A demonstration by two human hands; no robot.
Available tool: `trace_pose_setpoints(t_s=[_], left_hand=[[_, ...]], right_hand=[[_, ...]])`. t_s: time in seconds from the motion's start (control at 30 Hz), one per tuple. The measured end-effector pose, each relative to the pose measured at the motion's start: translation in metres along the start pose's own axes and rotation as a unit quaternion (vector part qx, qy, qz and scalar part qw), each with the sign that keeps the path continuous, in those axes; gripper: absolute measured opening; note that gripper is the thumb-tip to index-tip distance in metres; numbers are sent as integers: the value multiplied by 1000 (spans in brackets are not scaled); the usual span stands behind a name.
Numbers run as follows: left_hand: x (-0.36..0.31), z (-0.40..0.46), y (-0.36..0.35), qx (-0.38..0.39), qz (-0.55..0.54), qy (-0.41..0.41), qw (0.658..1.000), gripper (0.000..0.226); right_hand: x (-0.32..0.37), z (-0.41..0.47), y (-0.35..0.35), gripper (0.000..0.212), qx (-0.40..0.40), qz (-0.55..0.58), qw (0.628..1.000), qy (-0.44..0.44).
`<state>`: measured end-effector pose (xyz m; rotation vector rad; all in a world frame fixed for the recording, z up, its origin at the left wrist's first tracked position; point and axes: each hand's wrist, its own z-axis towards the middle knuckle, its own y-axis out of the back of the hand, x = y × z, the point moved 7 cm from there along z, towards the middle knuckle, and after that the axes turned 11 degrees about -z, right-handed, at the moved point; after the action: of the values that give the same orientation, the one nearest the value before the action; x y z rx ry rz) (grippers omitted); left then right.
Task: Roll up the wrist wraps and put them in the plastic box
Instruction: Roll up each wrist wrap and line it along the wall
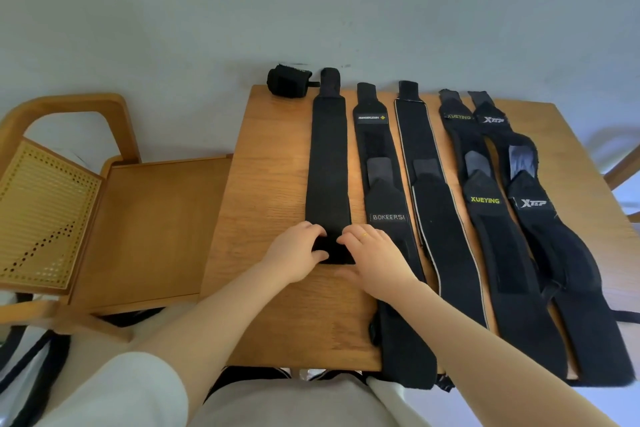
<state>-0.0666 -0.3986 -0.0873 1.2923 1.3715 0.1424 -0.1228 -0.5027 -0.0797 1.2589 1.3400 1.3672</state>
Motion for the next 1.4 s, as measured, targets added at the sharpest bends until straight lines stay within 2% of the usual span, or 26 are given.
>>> trace_pose_setpoints(t_s=[0.07, 0.13, 0.23, 0.33, 0.4, 0.47, 0.53, 0.63, 0.73, 0.77, 0.83, 0.9, 1.03, 1.1, 1.17, 1.23, 1.3, 1.37, 1.4], left_hand=[[3, 0, 3, 9, -33, 9, 999, 46], [7, -2, 4, 22, -62, 26, 998, 44], [20, -10, 4, 35, -158, 63, 985, 37], [28, -21, 3, 18, -262, 89, 961, 34], [24, -25, 1, -4, -264, 76, 962, 40], [21, -26, 0, -28, -217, 56, 974, 52], [22, -27, 2, -53, -195, 54, 978, 55], [29, -24, 4, -74, -213, 75, 971, 51], [35, -20, 5, -121, -329, 146, 925, 51], [37, -19, 5, -138, -355, 165, 910, 49], [38, -17, 2, -151, -362, 183, 902, 47], [39, -17, -2, -148, -384, 183, 893, 46], [37, -16, -7, -121, -403, 174, 891, 45], [35, -15, -4, -124, -406, 164, 890, 46], [30, -12, 3, -123, -373, 149, 908, 45], [27, -7, 9, -107, -293, 136, 940, 43], [26, 2, 14, -88, -210, 122, 966, 44], [27, 10, 17, -73, -158, 118, 978, 45], [27, 13, 18, -67, -145, 120, 980, 46]], right_hand=[[4, -6, -6, 54, 32, -46, 998, 28], [8, -7, -9, 54, 50, -49, 997, 20], [9, -1, -2, 48, 90, -3, 996, 3], [3, 9, 0, 47, 172, 57, 983, 1], [-4, 17, -7, 45, 197, 128, 971, -44], [-8, 23, -12, 44, 199, 179, 960, -79], [-12, 26, -15, 43, 208, 215, 949, -96], [-28, 28, -18, 44, 207, 320, 904, -192], [-43, 25, -26, 28, 161, 416, 836, -320], [-45, 24, -28, 21, 142, 427, 825, -341], [-46, 24, -30, 16, 105, 410, 834, -354], [-44, 24, -25, 16, 81, 370, 860, -341], [-32, 26, -15, 16, 74, 291, 912, -281], [-29, 29, -12, 20, 89, 268, 922, -265], [-32, 30, -12, 29, 110, 284, 914, -266], [-33, 26, -11, 44, 104, 334, 900, -260], [-24, 24, -8, 58, 85, 310, 927, -191], [-14, 23, -9, 64, 80, 214, 966, -122], [-15, 25, -11, 64, 74, 175, 975, -114]])
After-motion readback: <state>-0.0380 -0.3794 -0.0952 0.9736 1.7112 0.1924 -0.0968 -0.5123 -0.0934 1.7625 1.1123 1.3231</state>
